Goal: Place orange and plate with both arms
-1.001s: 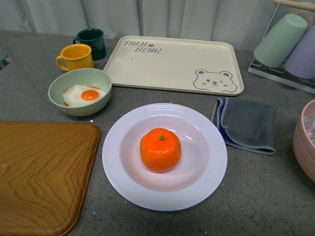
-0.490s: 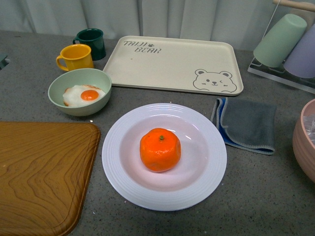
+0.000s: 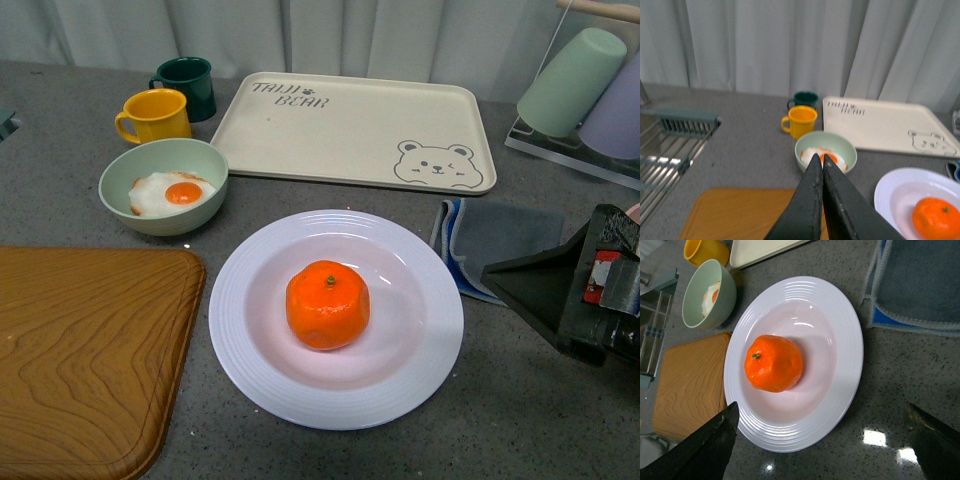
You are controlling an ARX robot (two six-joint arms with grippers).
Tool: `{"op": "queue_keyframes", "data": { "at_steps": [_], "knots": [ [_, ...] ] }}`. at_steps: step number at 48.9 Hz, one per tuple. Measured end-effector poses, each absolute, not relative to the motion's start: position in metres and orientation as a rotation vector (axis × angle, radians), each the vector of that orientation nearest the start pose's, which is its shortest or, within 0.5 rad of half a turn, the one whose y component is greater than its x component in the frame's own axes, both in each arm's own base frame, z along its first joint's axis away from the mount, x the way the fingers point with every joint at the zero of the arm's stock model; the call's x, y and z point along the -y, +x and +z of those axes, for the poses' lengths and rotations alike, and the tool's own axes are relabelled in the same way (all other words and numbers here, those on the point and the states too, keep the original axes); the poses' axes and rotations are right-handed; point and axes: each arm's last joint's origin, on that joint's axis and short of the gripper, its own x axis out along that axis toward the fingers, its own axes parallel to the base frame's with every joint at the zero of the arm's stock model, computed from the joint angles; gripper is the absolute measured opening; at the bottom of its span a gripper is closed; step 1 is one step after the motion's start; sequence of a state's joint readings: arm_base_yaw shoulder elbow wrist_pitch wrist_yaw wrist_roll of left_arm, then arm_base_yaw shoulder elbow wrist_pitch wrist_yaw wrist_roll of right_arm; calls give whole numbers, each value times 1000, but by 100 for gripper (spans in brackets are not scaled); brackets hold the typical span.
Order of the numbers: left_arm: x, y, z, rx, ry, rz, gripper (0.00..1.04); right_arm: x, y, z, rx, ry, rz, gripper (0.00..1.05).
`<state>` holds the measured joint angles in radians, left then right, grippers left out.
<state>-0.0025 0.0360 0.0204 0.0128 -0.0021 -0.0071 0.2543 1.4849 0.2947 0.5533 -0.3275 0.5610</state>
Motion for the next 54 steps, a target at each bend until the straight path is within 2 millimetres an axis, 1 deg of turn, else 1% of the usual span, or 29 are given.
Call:
{"op": "queue_keyframes", "data": {
  "at_steps": [5,17,54],
  "knots": [
    [0,97,170,17,-7,0,4,-63,216,97,-823,590,372,95],
    [0,97,170,18,-7,0,4,-64,223,93,-839,599,370,95],
    [0,97,170,18,-7,0,4,-66,223,90,-847,596,379,95]
  ]
}}
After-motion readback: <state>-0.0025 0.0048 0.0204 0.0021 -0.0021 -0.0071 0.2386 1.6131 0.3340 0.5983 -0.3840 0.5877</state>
